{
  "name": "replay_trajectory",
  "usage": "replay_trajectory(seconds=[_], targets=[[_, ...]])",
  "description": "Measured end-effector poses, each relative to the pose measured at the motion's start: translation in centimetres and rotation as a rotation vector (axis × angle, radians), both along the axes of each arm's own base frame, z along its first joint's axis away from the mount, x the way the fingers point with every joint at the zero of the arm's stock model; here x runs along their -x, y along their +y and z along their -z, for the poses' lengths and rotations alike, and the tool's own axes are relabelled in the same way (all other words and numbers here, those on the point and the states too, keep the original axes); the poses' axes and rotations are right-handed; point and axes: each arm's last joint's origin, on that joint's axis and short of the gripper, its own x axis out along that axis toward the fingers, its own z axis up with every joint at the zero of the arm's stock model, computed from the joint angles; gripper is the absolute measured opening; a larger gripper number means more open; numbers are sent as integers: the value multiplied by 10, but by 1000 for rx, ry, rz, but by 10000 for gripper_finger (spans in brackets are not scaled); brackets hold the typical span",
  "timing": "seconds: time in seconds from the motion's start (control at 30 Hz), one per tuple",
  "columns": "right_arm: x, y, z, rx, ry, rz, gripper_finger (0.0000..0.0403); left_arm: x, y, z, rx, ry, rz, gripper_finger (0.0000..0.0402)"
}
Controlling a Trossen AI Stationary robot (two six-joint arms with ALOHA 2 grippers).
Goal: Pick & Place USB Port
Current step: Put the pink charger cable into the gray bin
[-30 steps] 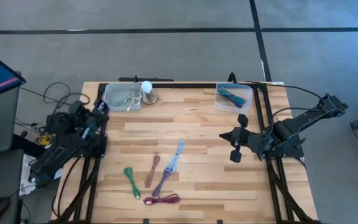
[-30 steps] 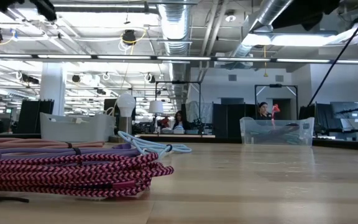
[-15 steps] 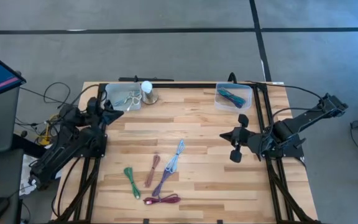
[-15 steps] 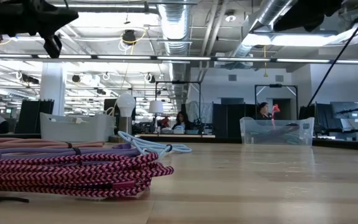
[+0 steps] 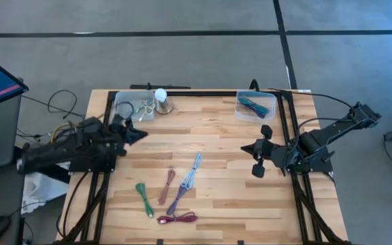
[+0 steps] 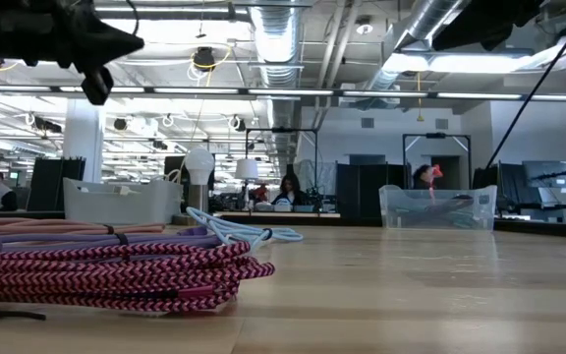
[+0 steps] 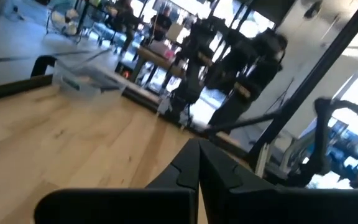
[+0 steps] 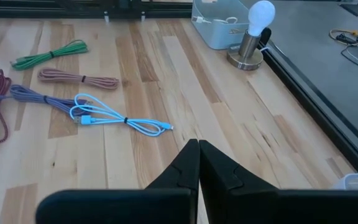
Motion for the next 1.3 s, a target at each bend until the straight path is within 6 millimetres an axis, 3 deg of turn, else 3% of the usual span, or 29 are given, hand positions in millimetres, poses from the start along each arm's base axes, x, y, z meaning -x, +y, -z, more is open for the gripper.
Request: replay_trajectory(seconds=[0.33,0.67,0.77,1.0,1.17,1.3], targets=[[2,-1,2,15,29,0,0,-27,-39,-20,-146,-3,-60,2],[3,-1,4,25,53,-2,0,-47,-65,5,8,170,-120,2],[3,-1,4,25,53,-2,0,-49,-67,4,32,215,-126,2],[3,-1,4,23,52,-1,0,-52,-68,-21,71,459,-202,2],[3,-2,5,27,58,0,0,-59,-72,-23,193,671,-258,2],[4,-2,5,35,70,2,0,-78,-83,-20,291,778,-223,2]])
